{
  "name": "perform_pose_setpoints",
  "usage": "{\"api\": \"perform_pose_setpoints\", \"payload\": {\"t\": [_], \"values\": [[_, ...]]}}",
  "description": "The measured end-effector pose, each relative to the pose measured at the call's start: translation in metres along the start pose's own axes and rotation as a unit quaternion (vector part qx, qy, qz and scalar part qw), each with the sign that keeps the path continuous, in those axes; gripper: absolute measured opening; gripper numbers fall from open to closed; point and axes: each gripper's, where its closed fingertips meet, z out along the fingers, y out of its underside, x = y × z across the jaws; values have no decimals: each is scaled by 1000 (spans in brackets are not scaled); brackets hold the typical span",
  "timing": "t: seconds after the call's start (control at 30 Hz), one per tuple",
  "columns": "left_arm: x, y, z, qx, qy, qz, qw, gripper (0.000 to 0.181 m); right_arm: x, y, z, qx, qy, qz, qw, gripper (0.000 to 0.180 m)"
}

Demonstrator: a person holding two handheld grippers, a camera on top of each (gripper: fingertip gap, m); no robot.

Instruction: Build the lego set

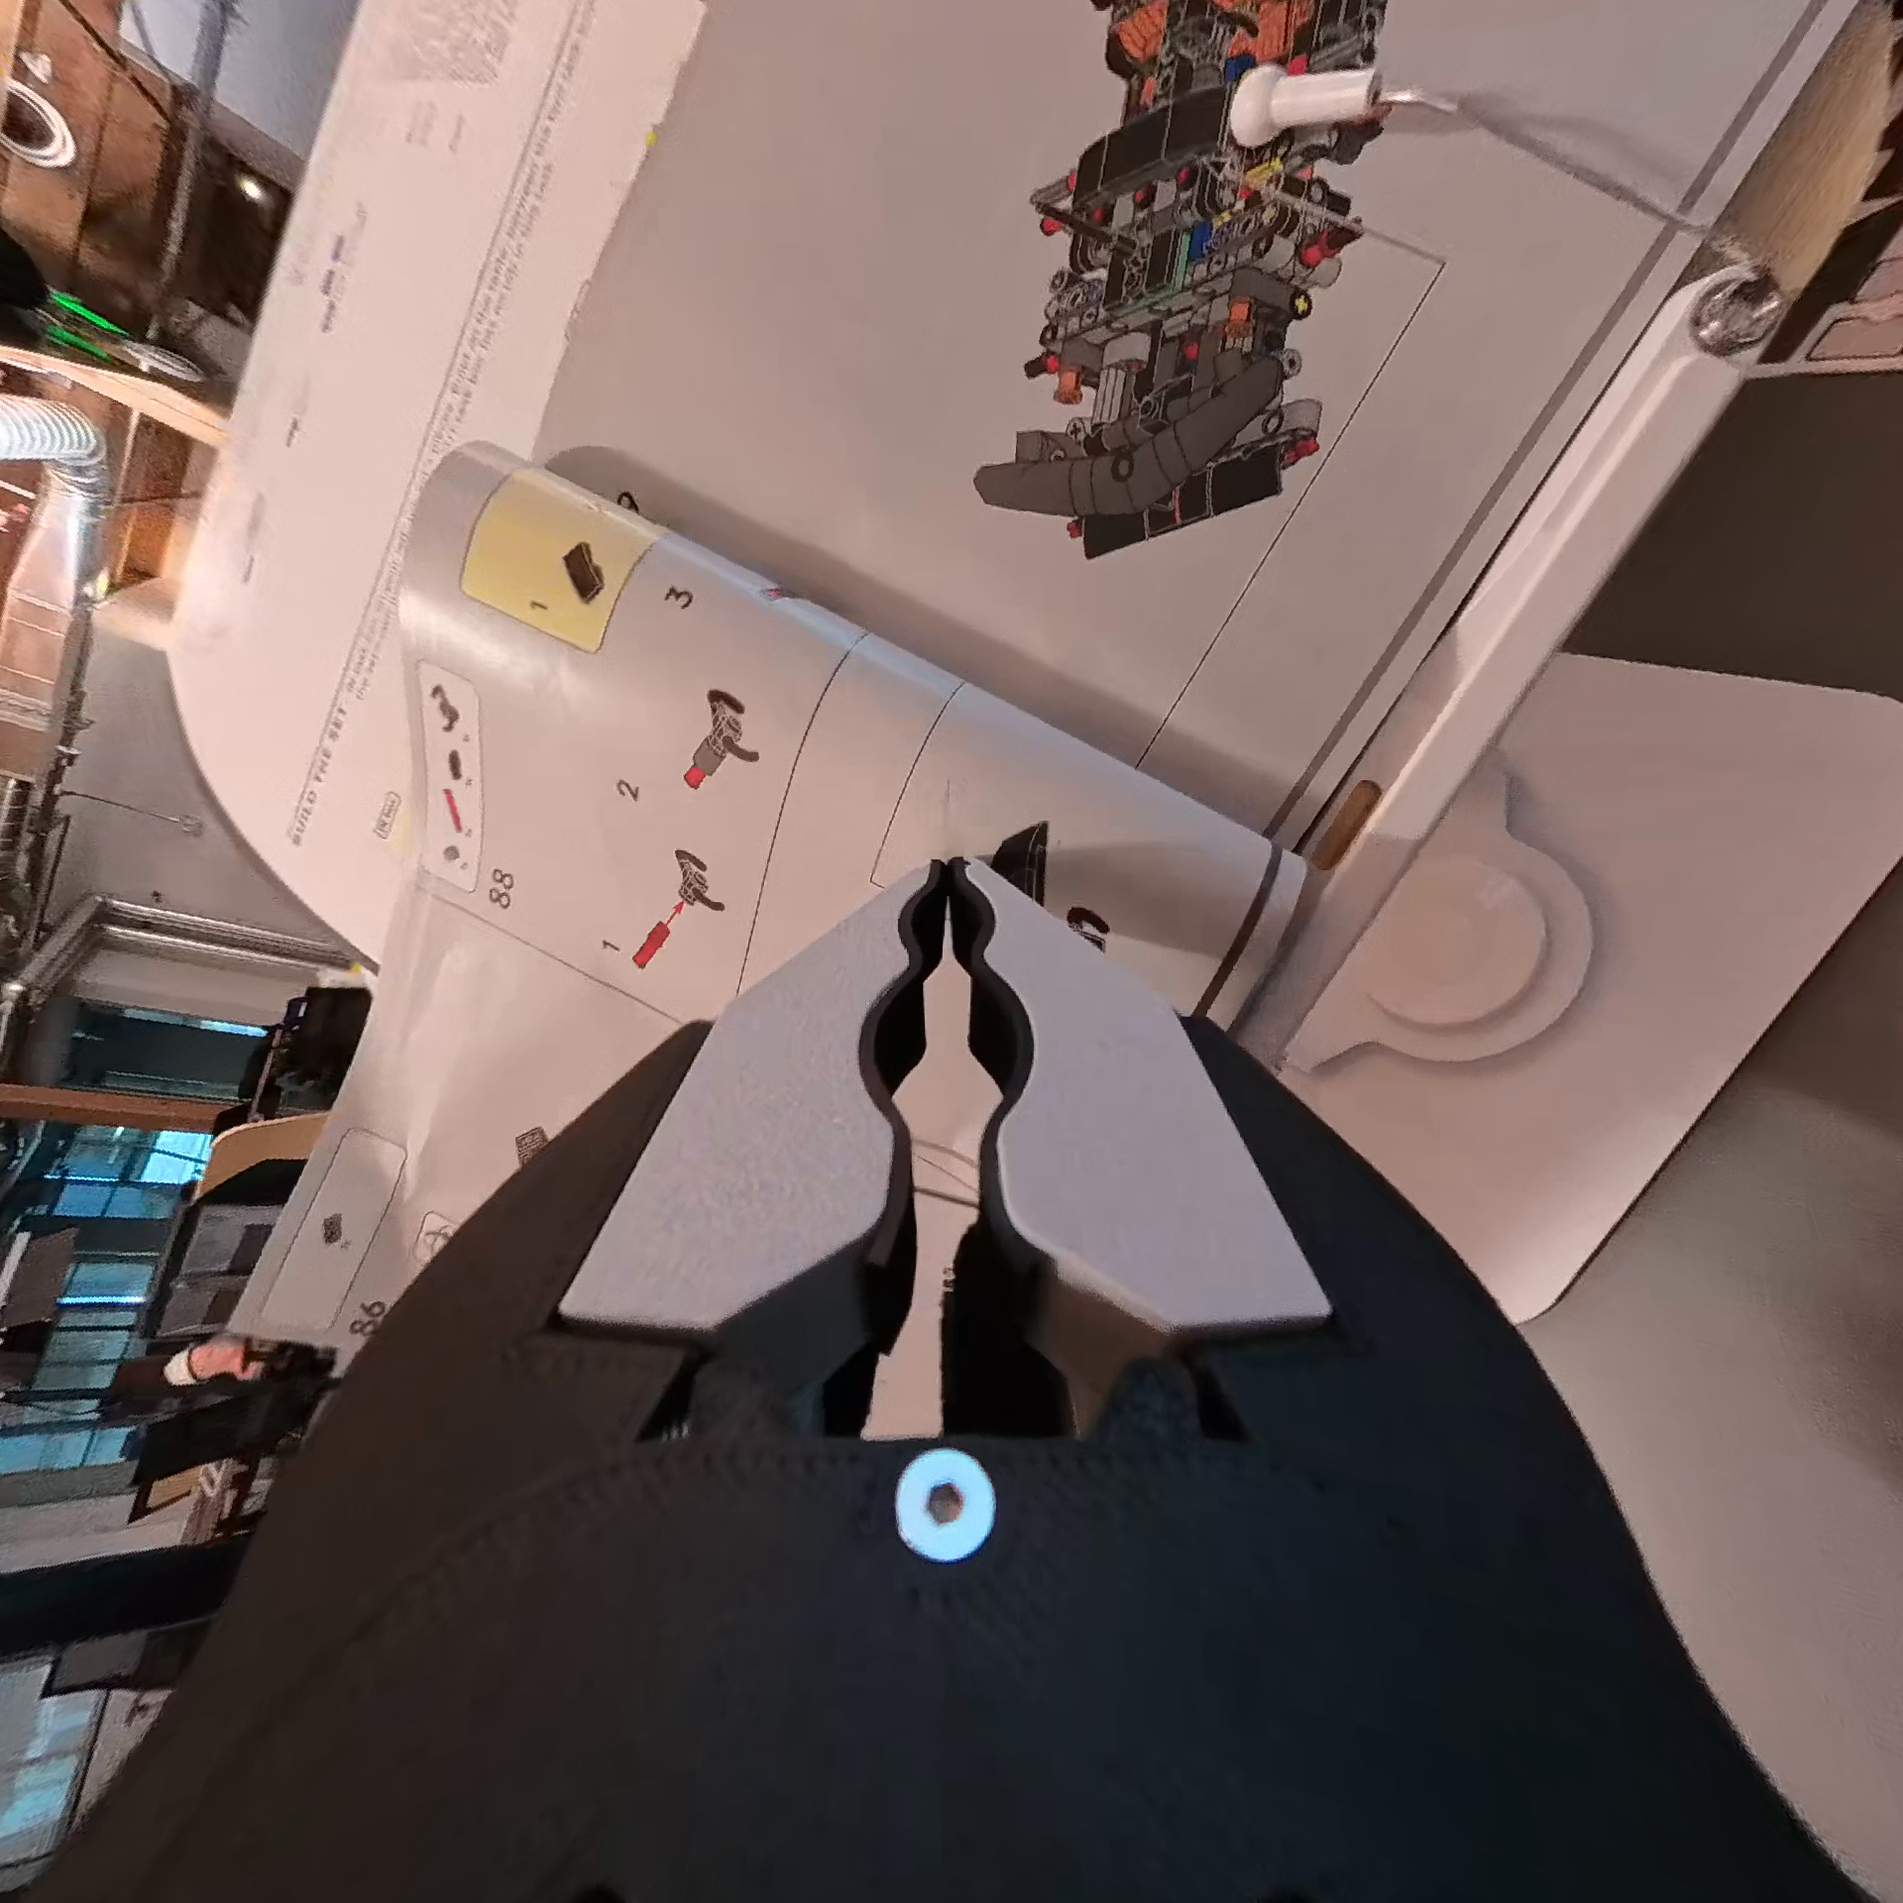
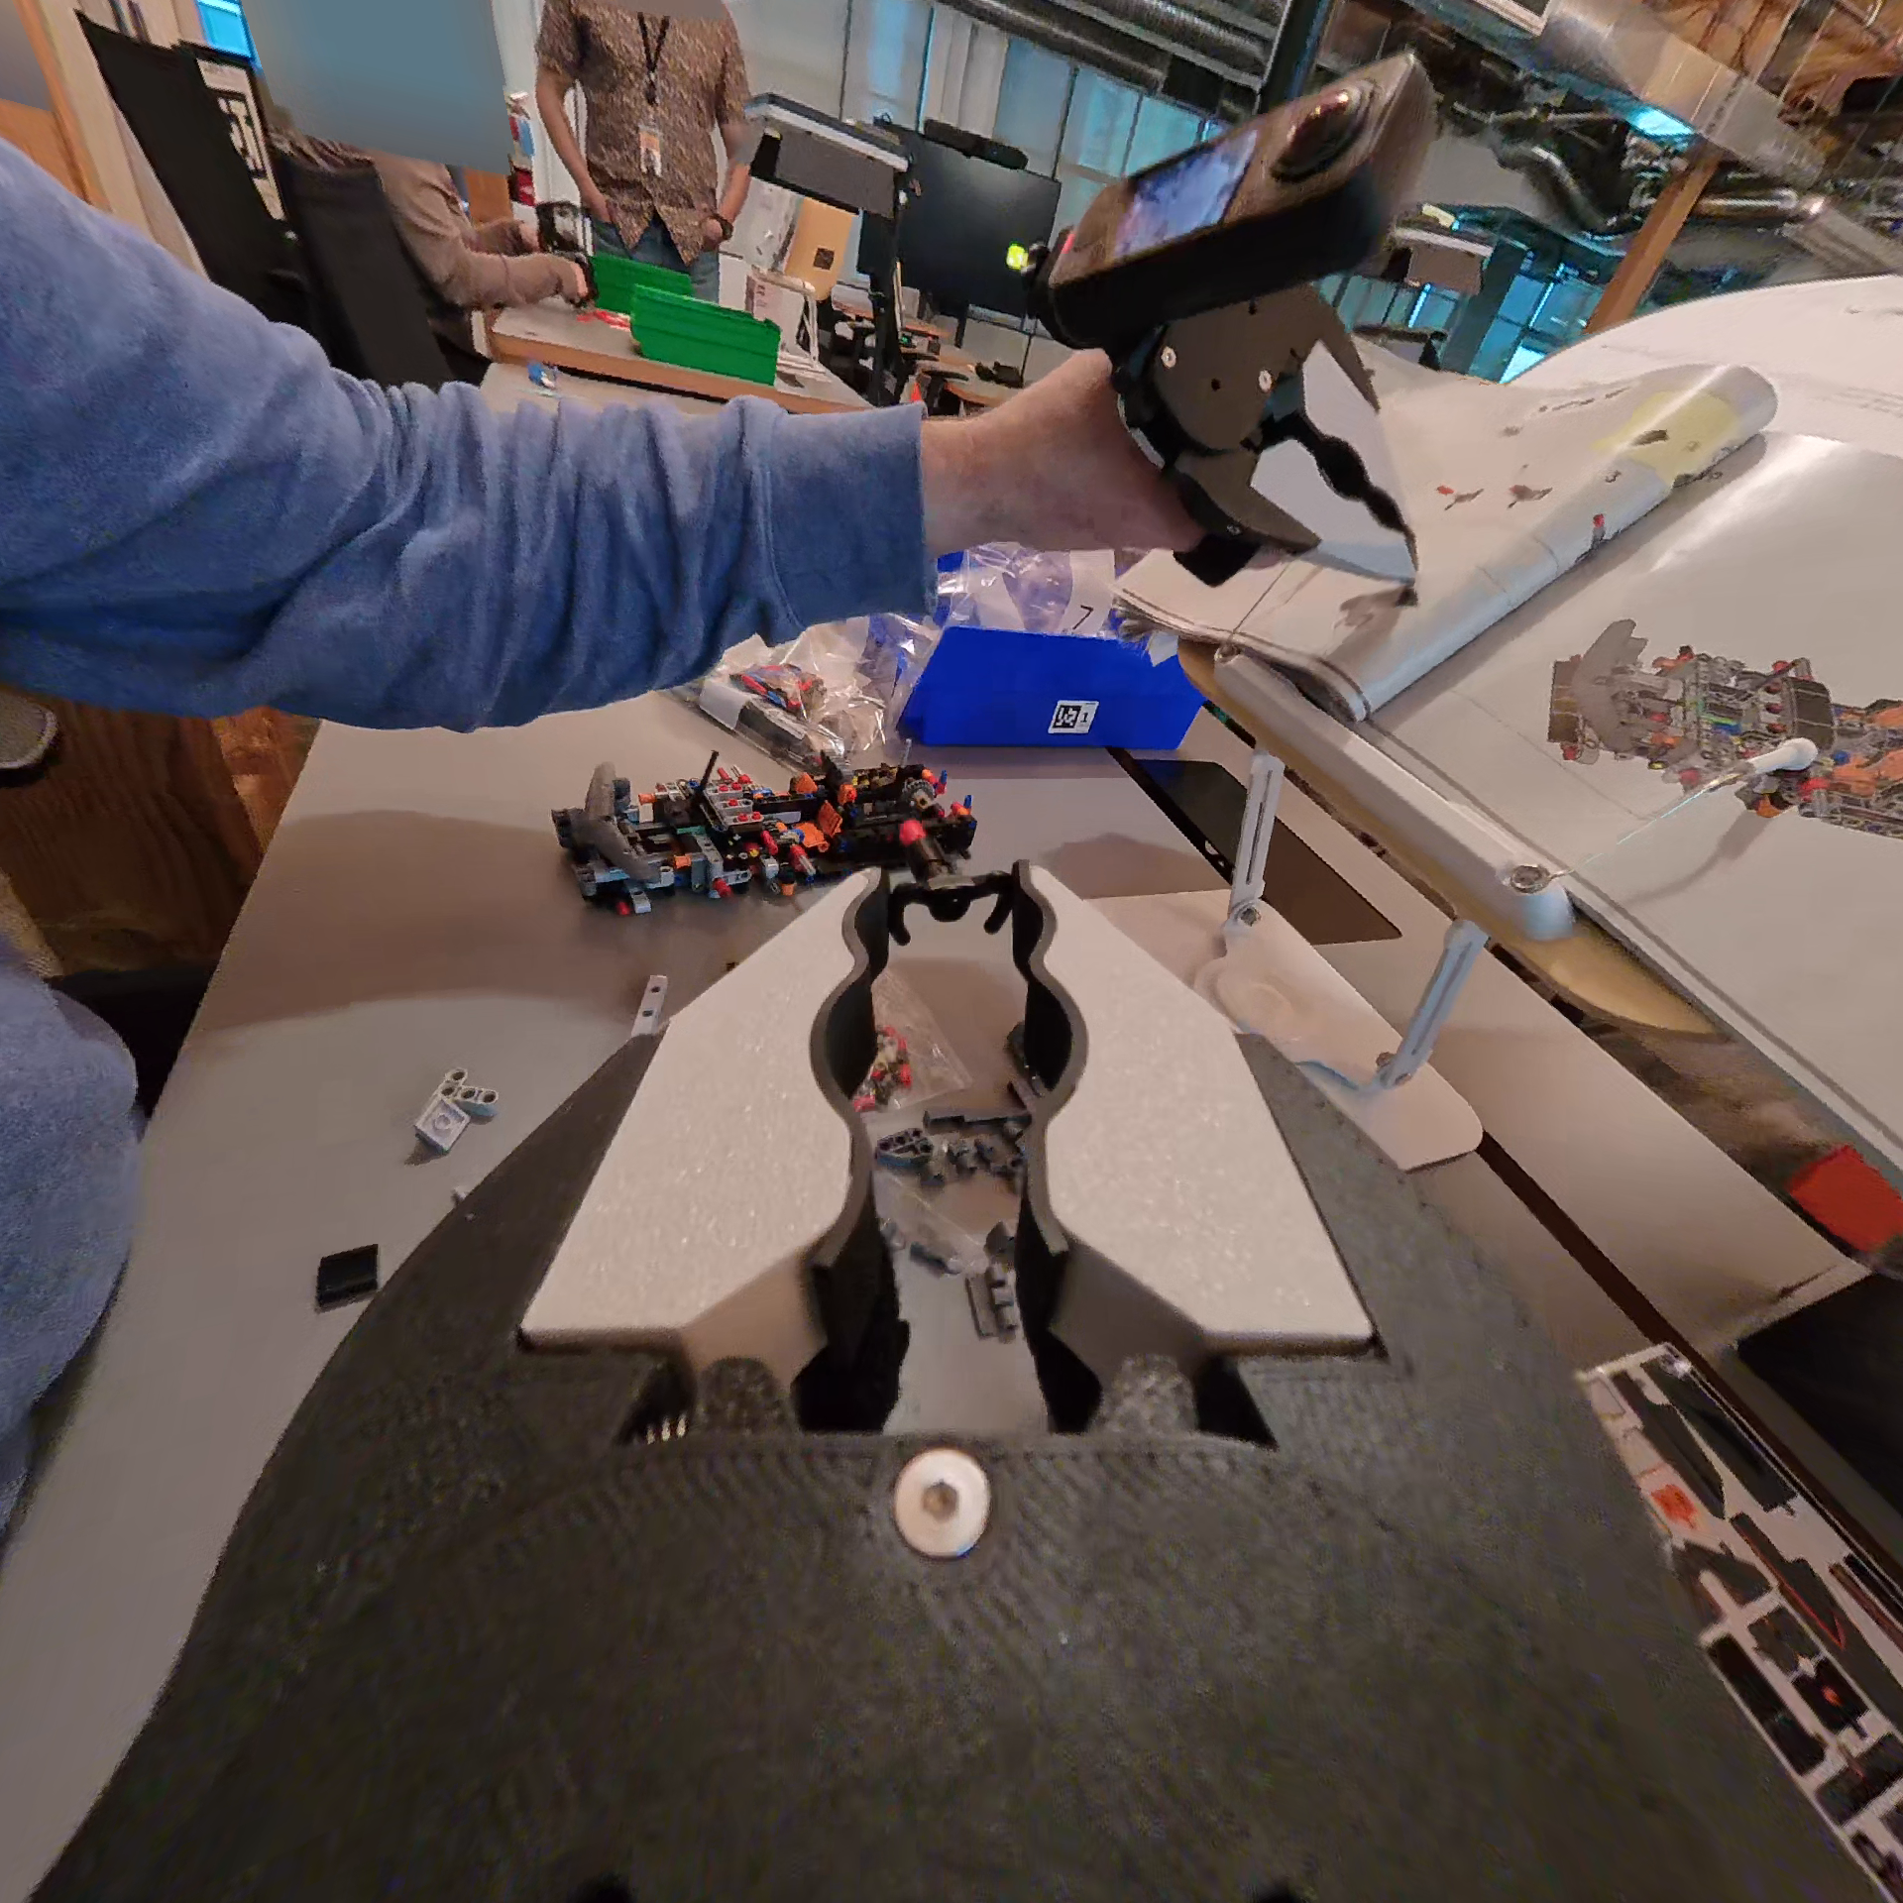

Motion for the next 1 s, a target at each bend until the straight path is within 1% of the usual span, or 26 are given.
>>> {"api": "perform_pose_setpoints", "payload": {"t": [0.07,0.13,0.23,0.3,0.47,0.53,0.6,0.73,0.87,1.0], "values": [[0,-2,-9,10,-5,-2,1000,10,-5,-1,-2,-4,3,2,1000,21],[-1,-4,-23,24,-9,-12,1000,15,-10,-4,-3,-7,6,-1,1000,20],[1,-6,-55,48,-18,-20,998,18,-19,-7,-4,-17,10,-9,1000,20],[12,-7,-81,62,-8,-21,998,18,-26,-6,-3,-27,10,-13,1000,21],[63,4,-143,88,37,-19,995,17,-47,-5,3,-43,8,-17,999,21],[86,9,-165,100,59,-29,993,18,-54,-6,5,-47,10,-16,999,21],[111,15,-183,106,83,-19,991,20,-60,-6,7,-49,11,-13,999,20],[152,31,-209,99,111,16,989,23,-73,-5,7,-55,15,-4,998,20],[185,47,-225,97,156,7,983,24,-87,-1,3,-66,22,2,998,20],[226,59,-244,102,231,8,968,24,-98,9,-6,-81,31,11,996,21]]}}
